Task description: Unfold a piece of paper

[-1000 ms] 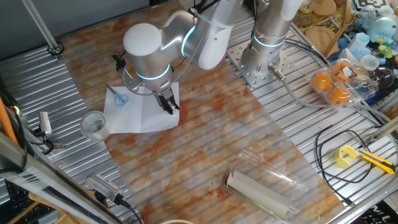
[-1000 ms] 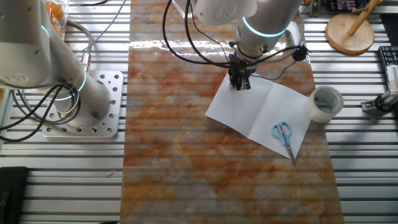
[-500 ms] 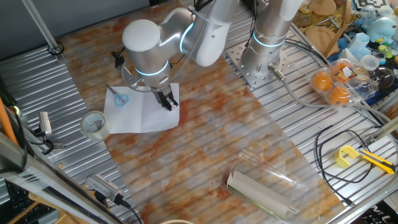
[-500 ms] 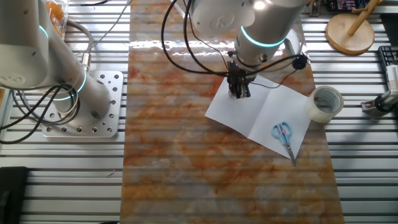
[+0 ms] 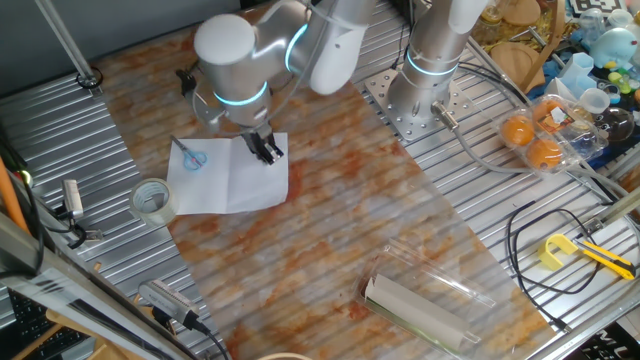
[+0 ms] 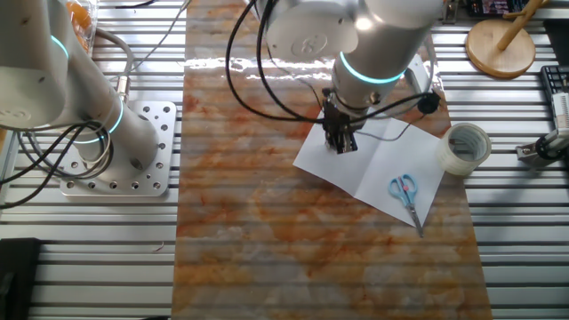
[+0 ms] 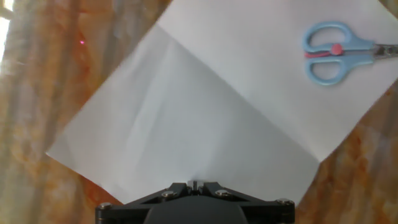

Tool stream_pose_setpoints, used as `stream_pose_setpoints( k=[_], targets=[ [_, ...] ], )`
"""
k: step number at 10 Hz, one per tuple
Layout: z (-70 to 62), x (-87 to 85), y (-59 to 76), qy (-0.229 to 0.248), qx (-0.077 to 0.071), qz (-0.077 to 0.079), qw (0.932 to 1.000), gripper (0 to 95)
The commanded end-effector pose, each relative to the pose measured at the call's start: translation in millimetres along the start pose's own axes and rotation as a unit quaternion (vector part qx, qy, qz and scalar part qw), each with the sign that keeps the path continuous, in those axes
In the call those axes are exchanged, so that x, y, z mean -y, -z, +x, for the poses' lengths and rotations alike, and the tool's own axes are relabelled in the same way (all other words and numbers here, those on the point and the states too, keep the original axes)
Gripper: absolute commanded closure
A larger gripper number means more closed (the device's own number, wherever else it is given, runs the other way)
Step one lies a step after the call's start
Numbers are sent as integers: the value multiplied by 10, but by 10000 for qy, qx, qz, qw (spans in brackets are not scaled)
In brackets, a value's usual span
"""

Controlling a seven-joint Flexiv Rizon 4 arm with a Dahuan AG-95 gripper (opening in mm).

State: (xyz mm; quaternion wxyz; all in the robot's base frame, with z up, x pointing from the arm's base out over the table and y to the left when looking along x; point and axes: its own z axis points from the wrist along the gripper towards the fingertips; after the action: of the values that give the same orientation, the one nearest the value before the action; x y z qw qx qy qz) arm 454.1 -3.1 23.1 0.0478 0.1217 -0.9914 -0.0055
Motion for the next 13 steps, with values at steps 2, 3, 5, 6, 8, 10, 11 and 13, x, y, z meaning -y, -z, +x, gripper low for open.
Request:
stream_pose_setpoints(
  k=[2, 3, 5, 6, 8, 10, 11, 13],
  targets=[
    [23, 54, -3, 5, 28, 22, 10000, 950],
    [57, 109, -1, 29, 30, 31, 10000, 950],
    [119, 198, 12, 99, 30, 26, 9999, 950],
    [140, 225, 19, 121, 16, 30, 9999, 950],
    [184, 272, -30, 154, 27, 24, 9999, 950],
    [215, 270, -73, 157, 39, 27, 9999, 950],
    [239, 276, -74, 171, 40, 27, 9998, 950],
    [273, 296, -61, 194, 44, 24, 9998, 950]
  ],
)
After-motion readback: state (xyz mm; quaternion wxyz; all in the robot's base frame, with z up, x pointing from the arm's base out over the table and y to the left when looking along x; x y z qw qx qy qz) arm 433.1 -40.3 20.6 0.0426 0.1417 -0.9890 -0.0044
